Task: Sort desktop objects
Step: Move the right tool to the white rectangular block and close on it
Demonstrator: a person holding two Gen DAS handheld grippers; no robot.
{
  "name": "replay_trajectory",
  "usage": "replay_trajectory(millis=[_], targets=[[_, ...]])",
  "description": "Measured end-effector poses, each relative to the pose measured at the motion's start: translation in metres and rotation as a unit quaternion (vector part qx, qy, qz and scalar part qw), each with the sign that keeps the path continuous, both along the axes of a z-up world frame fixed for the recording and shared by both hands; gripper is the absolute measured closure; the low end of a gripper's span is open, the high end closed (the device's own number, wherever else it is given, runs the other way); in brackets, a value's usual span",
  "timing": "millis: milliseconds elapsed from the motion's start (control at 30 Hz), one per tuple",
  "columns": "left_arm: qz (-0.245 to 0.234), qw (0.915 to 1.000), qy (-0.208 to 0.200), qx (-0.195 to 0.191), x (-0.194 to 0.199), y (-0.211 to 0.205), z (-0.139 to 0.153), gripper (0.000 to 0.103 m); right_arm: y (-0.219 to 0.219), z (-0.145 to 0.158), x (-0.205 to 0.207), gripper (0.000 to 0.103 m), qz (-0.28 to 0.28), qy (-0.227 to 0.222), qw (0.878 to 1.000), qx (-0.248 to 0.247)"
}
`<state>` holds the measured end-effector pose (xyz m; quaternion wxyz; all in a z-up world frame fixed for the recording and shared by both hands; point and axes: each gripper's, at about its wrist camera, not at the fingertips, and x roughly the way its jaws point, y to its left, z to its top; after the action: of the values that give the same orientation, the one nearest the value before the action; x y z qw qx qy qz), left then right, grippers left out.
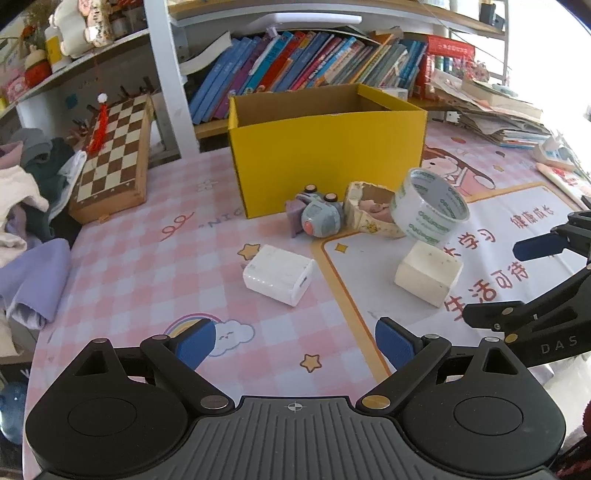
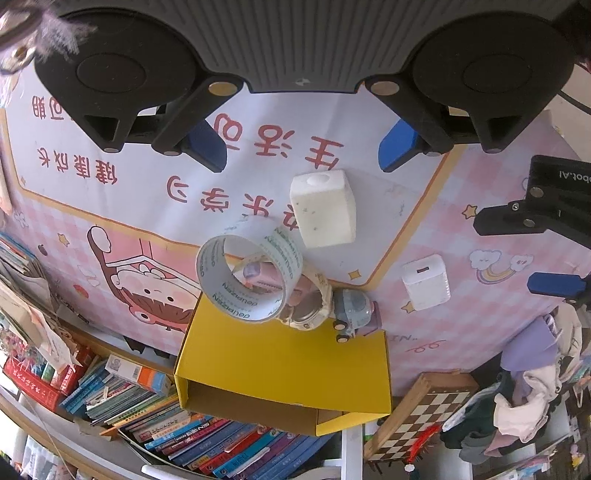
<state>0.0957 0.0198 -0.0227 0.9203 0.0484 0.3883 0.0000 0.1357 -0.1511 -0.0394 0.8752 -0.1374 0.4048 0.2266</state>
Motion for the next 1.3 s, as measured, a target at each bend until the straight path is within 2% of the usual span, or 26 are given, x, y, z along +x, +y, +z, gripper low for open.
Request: replay_trajectory(millis=[300,533,933,1100,1133,1300], targets=[[0.012,0.9999,0.002,0.004,0.013,0.001,-0.001,0.008,0.003,-0.003,0.016,0.013,0.018,0.007,1.0,-0.002],[0.01,0.9999,0.002,0.013,0.02,0.0,-0.001,0.008,0.014,-0.008,0.031,0.037,0.047,0.025,0.999,-0.002],[0.017,0.9995,0.016,0.019,0.031,0.003,-0.005,0.008,0.03,-0.018,0.049,0.044,0.074,0.049,0.996,-0.006],[0.022,0.9994,0.024,0.015,0.037,0.007,-0.009,0.008,0.033,-0.022,0.055,0.052,0.078,0.06,0.995,-0.008],[0.021,0.9994,0.025,0.014,0.038,0.007,-0.01,0.008,0.033,-0.022,0.056,0.056,0.079,0.062,0.995,-0.008],[0.021,0.9993,0.027,0.014,0.044,0.009,-0.012,0.008,0.032,-0.022,0.059,0.061,0.082,0.064,0.995,-0.007]])
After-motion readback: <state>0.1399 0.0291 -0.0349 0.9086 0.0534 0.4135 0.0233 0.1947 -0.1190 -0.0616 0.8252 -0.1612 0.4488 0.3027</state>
